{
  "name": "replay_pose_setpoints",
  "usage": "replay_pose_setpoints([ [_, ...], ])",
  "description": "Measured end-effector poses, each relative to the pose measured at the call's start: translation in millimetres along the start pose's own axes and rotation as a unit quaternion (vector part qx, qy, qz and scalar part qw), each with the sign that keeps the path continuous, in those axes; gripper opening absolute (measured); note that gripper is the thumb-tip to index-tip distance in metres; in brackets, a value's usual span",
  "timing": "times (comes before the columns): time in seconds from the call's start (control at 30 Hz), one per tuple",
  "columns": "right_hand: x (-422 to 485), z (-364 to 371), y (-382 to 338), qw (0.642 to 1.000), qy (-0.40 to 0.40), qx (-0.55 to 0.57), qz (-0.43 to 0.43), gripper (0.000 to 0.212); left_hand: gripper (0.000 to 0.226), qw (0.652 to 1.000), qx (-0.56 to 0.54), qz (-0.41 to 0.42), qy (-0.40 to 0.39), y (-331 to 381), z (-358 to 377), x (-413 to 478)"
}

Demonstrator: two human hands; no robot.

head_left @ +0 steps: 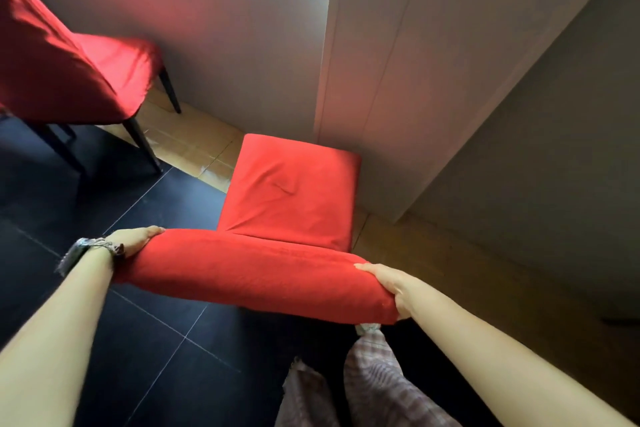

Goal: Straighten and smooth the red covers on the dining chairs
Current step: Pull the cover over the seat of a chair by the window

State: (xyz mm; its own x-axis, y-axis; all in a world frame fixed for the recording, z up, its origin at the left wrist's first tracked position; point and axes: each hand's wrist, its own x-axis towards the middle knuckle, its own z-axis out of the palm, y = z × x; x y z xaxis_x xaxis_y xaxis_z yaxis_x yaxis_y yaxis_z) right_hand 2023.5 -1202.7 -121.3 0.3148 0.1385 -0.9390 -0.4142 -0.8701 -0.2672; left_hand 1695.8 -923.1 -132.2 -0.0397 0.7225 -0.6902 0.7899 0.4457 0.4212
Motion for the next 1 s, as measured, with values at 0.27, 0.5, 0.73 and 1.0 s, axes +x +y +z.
replay_pose_setpoints([
  [0.27,9,-15,6,0.997,0.021,-0.047,-0.056,0.062,0.054,0.999,-0.052,-0.014,-0.003,-48,24,-29],
  [0.5,19,-26,-8,0.985,0.005,-0.126,-0.119,0.073,0.063,0.989,-0.127,-0.067,0.019,-102,53,-61],
  [0.73,15,-17,-42,0.964,-0.010,-0.198,-0.175,0.073,0.061,0.971,-0.222,-0.093,-0.004,-155,81,-90],
  [1.0,-5,15,-97,0.912,0.022,-0.299,-0.279,0.074,0.076,0.985,-0.085,-0.148,0.012,-174,110,-119],
])
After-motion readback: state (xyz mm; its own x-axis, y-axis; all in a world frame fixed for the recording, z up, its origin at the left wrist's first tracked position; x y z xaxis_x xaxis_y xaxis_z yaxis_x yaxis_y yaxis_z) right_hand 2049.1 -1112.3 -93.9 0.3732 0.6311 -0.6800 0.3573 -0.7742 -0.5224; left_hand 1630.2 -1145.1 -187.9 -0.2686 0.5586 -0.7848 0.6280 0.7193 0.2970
